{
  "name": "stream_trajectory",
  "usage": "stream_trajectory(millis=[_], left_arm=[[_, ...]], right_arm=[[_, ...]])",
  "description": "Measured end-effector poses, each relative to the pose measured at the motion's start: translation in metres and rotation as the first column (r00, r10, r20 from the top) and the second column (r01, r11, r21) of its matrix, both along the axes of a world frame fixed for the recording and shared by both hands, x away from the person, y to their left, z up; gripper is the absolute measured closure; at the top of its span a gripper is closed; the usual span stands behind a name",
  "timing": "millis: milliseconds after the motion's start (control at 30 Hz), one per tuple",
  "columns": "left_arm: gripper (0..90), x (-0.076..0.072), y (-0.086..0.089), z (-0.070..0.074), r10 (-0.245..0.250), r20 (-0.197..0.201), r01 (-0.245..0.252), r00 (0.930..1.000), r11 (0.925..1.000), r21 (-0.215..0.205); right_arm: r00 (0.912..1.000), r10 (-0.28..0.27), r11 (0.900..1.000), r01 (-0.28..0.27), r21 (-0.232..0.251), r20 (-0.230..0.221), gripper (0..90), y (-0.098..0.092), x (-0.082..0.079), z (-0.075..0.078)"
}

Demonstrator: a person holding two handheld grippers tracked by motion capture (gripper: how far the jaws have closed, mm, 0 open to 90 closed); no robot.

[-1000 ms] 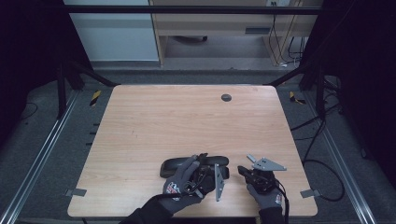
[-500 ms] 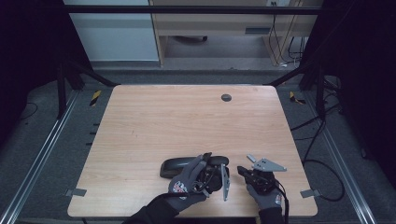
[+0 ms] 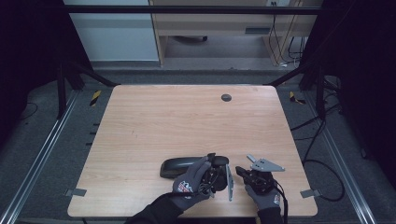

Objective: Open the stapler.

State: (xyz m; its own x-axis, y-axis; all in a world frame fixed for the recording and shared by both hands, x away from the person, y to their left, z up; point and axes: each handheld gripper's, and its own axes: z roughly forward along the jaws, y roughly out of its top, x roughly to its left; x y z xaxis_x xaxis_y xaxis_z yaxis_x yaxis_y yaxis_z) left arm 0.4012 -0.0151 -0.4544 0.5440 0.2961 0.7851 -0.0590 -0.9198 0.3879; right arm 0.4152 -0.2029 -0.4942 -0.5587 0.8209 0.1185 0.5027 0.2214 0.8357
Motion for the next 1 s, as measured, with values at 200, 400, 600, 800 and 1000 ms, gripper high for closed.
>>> stream_trajectory(millis=[200, 400, 600, 800, 1000], left_arm=[[50.4, 0.000, 0.000, -0.001, -0.004, -0.003, 0.004, 1.0000, 1.0000, 0.009], [51.2, -0.001, 0.000, 0.000, -0.003, -0.007, 0.003, 1.0000, 1.0000, 0.003], [51.3, -0.001, 0.000, 0.000, 0.000, -0.008, 0.000, 1.0000, 1.0000, 0.001], [51.3, -0.001, 0.001, 0.001, -0.002, -0.009, 0.002, 1.0000, 1.0000, -0.009], [51.4, -0.001, 0.001, 0.002, -0.001, -0.009, 0.000, 1.0000, 0.9998, -0.020]], right_arm=[[0.9999, 0.013, 1.000, -0.013, -0.003, 0.006, 90.0, 0.004, 0.000, 0.000], [0.9996, 0.027, 1.000, -0.027, 0.008, -0.007, 90.0, 0.010, 0.001, -0.002], [0.9990, 0.043, 0.999, -0.042, 0.018, -0.015, 90.0, 0.016, 0.003, -0.005], [0.9978, 0.061, 0.998, -0.060, 0.020, -0.027, 90.0, 0.025, 0.004, -0.008], [0.9978, 0.060, 0.998, -0.059, 0.029, -0.030, 90.0, 0.027, 0.007, -0.010]])
